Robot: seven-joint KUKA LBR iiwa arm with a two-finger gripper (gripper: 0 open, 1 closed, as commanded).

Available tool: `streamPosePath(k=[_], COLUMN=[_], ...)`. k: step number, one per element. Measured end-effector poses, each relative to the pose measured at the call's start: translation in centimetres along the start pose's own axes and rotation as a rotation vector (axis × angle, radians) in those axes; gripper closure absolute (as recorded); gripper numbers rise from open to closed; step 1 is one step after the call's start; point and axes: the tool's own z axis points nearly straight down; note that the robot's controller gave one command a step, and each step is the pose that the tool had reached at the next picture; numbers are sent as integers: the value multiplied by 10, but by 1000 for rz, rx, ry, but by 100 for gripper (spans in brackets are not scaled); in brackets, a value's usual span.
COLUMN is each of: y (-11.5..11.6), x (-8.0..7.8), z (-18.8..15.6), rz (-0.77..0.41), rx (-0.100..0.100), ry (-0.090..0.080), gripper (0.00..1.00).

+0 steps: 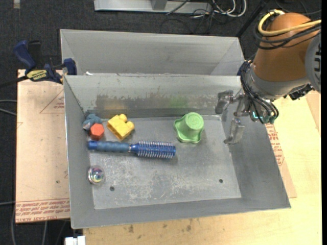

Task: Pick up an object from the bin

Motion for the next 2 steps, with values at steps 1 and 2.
streamPosePath(k=[1, 2], y=[78, 121], x=[-5, -25], z=[103, 159], rz=[235, 180], rx=[-2, 1], ry=[-2, -2], gripper=[0, 0])
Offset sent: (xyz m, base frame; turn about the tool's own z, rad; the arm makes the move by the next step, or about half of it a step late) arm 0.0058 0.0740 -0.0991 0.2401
